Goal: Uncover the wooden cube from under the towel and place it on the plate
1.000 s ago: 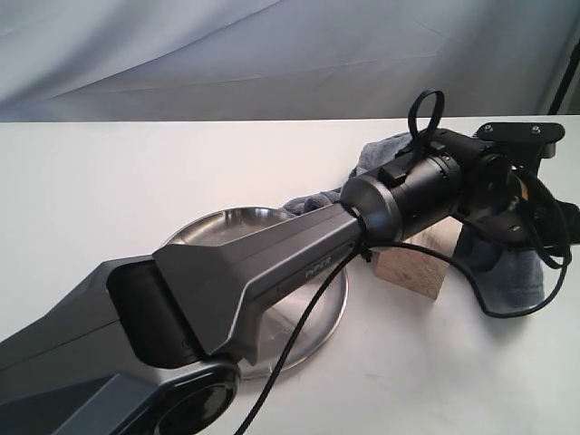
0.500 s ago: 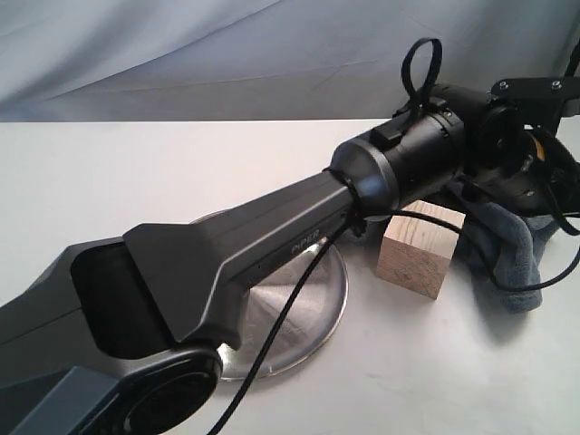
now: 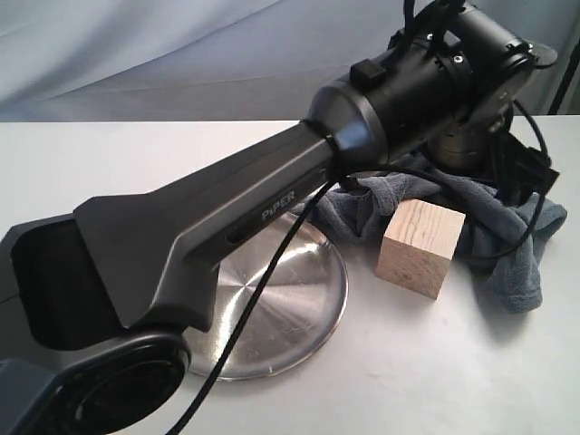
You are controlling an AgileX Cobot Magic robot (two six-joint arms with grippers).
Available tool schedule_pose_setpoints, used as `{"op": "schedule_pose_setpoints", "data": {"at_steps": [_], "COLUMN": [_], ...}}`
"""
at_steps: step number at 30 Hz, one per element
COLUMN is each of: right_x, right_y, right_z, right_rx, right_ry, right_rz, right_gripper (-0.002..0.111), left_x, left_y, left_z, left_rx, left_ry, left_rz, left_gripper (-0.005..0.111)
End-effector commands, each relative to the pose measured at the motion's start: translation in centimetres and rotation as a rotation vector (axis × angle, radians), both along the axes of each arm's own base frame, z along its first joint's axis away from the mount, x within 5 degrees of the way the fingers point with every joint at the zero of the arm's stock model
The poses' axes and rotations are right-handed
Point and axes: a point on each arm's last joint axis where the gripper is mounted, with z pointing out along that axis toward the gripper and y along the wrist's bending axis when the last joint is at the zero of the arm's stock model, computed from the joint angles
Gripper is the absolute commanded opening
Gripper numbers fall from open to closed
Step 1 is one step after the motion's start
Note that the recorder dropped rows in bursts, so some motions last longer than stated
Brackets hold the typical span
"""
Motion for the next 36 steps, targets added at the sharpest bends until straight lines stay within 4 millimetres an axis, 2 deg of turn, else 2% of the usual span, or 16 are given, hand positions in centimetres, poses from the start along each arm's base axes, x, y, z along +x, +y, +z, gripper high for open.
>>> {"op": "schedule_pose_setpoints", "data": {"at_steps": [1,5,9,13,17,21,31,36], "right_x": [0.0,0.0,0.0,0.0,0.0,0.0,0.0,0.0], "right_y": [0.0,0.0,0.0,0.0,0.0,0.0,0.0,0.0], "right_z": [-0.2,-0.2,-0.2,-0.2,-0.2,-0.2,-0.2,-0.2], "right_rx": [0.009,0.009,0.009,0.009,0.009,0.009,0.009,0.009], "right_ry": [0.006,0.006,0.006,0.006,0.006,0.006,0.006,0.006], "right_rz": [0.005,0.005,0.005,0.005,0.005,0.005,0.005,0.005], "right_gripper": [0.003,0.003,0.003,0.003,0.003,0.003,0.003,0.003], "left_x": [1.5,3.7,5.6,7.0,7.3,7.1,7.4,7.6], "left_y": [1.9,3.7,5.4,6.5,6.5,6.1,5.8,5.4], "left_z": [0.8,0.5,-0.4,-1.6,-2.5,-3.7,-6.7,-6.6], "left_rx": [-0.005,-0.076,-0.035,-0.068,-0.107,-0.066,-0.028,-0.066], "left_ry": [0.025,0.132,0.166,0.236,0.308,0.304,0.342,0.314], "left_rz": [0.119,0.172,0.117,0.144,0.096,-0.031,-0.033,-0.035], "left_gripper": [0.096,0.096,0.096,0.096,0.096,0.096,0.096,0.096]}}
